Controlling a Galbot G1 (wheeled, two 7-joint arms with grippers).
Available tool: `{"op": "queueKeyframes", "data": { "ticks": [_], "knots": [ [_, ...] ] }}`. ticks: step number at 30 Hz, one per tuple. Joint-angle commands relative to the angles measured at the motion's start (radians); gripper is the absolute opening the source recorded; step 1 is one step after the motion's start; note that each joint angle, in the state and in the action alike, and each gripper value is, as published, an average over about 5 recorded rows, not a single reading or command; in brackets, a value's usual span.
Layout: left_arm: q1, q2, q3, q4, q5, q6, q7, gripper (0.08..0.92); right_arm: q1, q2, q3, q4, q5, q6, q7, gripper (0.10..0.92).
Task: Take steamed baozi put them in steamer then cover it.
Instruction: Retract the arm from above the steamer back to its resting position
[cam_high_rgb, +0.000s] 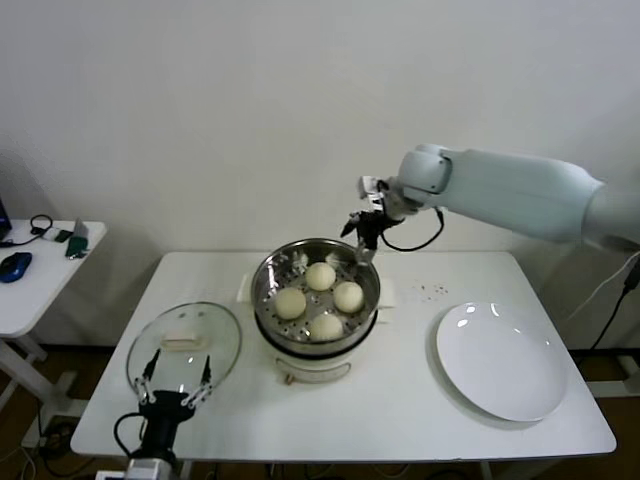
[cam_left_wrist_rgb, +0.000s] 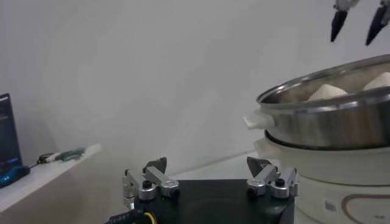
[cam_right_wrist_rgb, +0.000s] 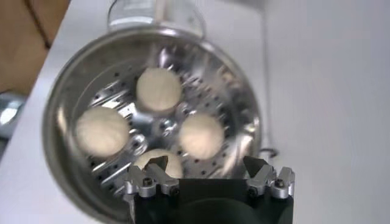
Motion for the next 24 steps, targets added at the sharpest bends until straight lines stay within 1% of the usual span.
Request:
{"op": "queueKeyframes", "data": {
  "ticks": [1,6,12,18,24],
  "knots": [
    [-0.023,0.019,-0.003,-0.012,0.028,0.032,-0.007,0.823,-0.382,-0.297,0.49,0.123,-0.017,0.263,0.377,0.823],
    [-0.033,0.019,-0.012,-0.022,0.066,0.055,-0.02,0.823,-0.683,-0.369,0.823,0.166,-0.042,0.327,0.47,0.823],
    [-0.028,0.018,-0.027,-0.043,0.229,0.083,-0.014,0.823,-1.051,-0.402,1.211,0.227,-0.079,0.355,0.534,0.823],
    [-0.024,0.018,-0.042,-0.051,0.527,0.121,-0.027,0.823,-1.365,-0.349,1.556,0.29,-0.106,0.349,0.594,0.823],
    [-0.013,0.042,-0.055,-0.019,0.889,0.149,-0.013,0.823,-1.589,-0.258,1.771,0.338,-0.197,0.318,0.642,0.823]
  ]
}}
